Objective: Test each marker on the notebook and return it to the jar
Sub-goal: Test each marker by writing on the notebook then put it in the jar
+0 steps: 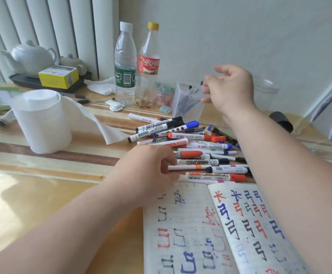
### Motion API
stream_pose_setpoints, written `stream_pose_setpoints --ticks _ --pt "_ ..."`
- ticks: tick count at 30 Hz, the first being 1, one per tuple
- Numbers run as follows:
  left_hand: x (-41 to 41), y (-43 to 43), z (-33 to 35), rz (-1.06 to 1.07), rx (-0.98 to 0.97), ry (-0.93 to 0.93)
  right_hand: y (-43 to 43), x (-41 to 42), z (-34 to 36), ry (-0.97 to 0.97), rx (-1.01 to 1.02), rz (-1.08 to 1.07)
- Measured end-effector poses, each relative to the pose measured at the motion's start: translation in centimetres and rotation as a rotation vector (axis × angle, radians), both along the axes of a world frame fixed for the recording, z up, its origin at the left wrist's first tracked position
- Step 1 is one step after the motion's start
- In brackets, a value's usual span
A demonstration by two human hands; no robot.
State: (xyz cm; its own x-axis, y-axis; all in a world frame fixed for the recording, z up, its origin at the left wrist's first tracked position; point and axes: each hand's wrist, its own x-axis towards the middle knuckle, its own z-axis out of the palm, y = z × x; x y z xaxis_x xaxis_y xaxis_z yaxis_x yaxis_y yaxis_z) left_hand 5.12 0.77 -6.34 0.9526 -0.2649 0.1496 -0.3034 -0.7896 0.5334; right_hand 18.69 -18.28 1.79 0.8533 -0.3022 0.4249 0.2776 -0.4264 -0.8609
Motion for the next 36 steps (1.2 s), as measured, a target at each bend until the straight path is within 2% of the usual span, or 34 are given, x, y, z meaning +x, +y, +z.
stream_pose_setpoints --ticks 2,4,11,14,18,24,30,36 --pt "0.1 0.1 0.0 -0.008 0.013 0.008 -0.2 -1.0 -0.2 -0.016 -0.042 -0.003" --pt "0.1 0.0 0.0 -0.009 0.008 0.01 -0.6 -2.3 -0.7 0.016 -0.168 -0.019" --pt "-0.1 0.4 -0.1 -0.001 -0.015 0.046 -3.6 -7.6 -3.7 0.336 -0.636 0.063" --pt "-0.1 0.7 0.0 -0.015 0.015 0.068 -5.8 -9.0 -4.7 0.377 -0.652 0.006" --pt "0.0 0.8 -0.1 -0.003 0.086 0.089 -8.1 -10.1 -5.9 0.339 -0.606 0.008" --pt "0.1 0.9 -0.1 0.008 0.108 0.136 -8.8 -11.9 -5.7 0.352 -0.612 0.347" --pt "-0.3 0.8 0.1 0.016 0.12 0.144 -6.1 -12.6 -6.4 0.329 -0.864 0.536" --pt "-0.3 0.8 0.5 -0.045 0.165 0.183 -4.8 -12.8 -6.0 0.337 -1.056 0.566"
